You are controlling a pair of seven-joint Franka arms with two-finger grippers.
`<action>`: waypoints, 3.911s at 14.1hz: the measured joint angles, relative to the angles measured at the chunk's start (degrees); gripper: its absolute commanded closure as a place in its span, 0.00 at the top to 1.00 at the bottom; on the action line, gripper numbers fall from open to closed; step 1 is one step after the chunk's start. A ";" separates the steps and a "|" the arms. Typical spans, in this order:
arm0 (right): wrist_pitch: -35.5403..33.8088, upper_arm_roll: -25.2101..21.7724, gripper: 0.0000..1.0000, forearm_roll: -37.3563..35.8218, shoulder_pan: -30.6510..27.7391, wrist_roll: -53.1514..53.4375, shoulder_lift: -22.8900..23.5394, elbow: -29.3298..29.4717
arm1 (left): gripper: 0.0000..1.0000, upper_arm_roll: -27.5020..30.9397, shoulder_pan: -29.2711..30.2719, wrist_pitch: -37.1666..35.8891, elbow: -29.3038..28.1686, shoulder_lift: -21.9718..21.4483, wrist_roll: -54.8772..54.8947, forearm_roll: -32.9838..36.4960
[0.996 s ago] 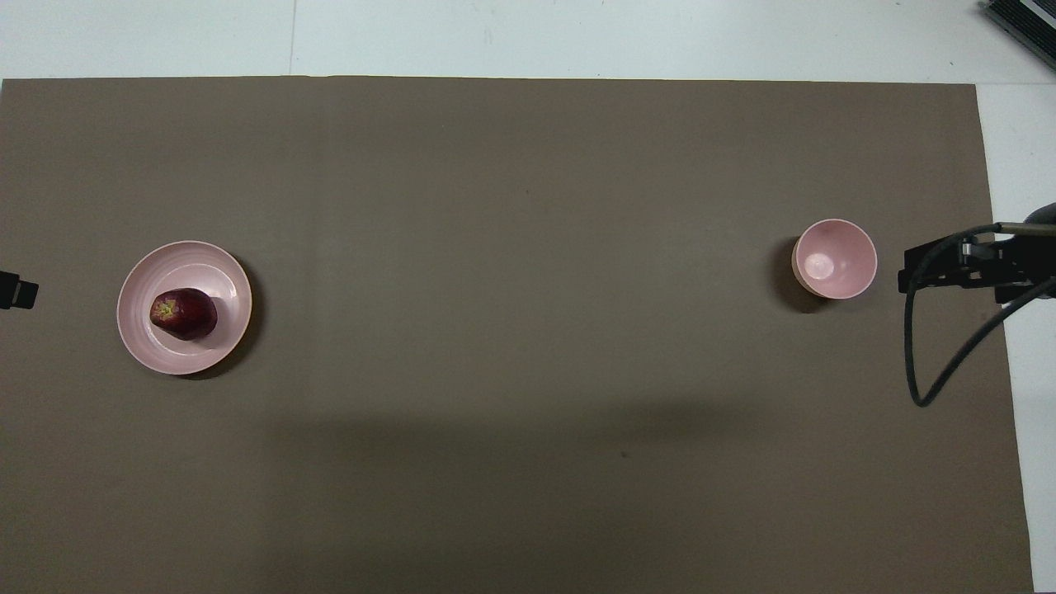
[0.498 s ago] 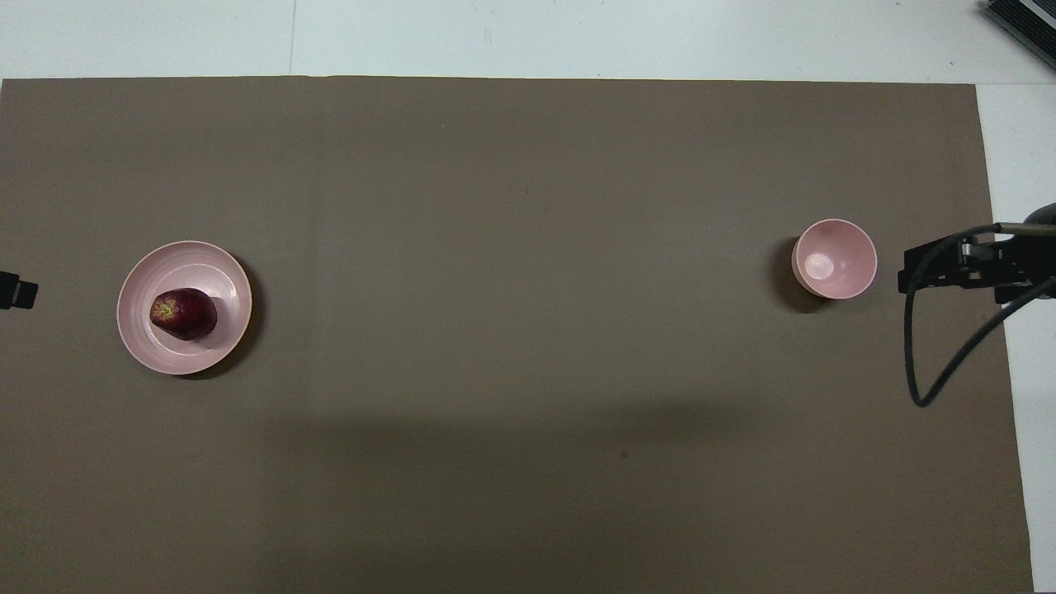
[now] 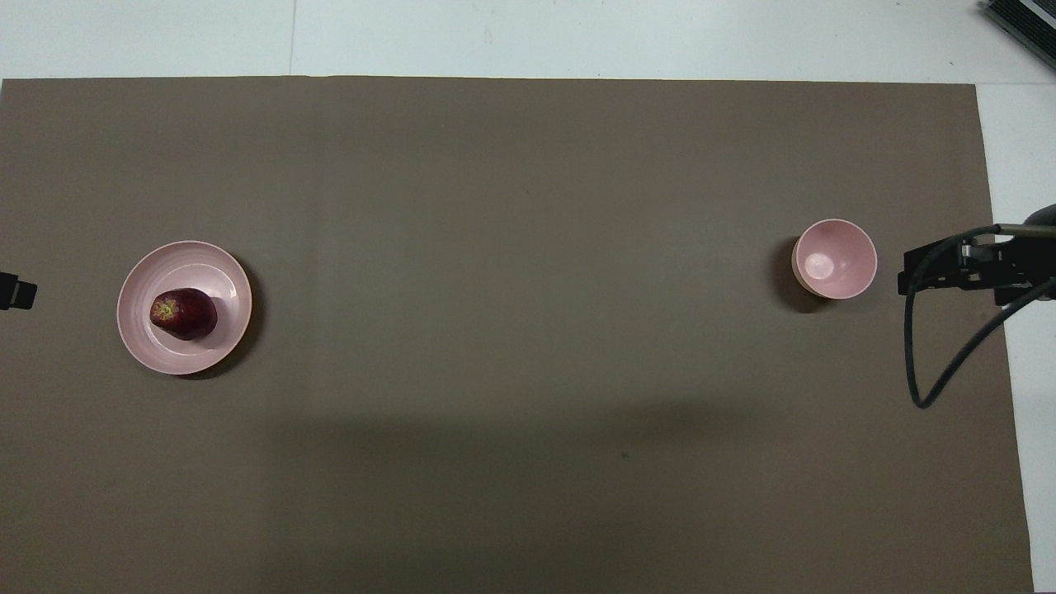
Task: Move apple from plate to bowl
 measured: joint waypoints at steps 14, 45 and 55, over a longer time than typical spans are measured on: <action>0.28 0.10 1.00 12.15 2.36 22.23 0.06 -3.71 | 1.00 0.16 -0.07 9.57 -7.80 0.14 0.09 -0.03; 36.61 0.27 1.00 53.00 22.95 67.62 14.59 -17.22 | 0.00 1.03 2.58 53.99 -42.66 7.63 7.50 -4.02; 37.33 0.26 1.00 53.90 23.79 67.62 14.59 -17.21 | 0.00 0.00 2.41 54.79 -40.45 6.70 7.50 -6.55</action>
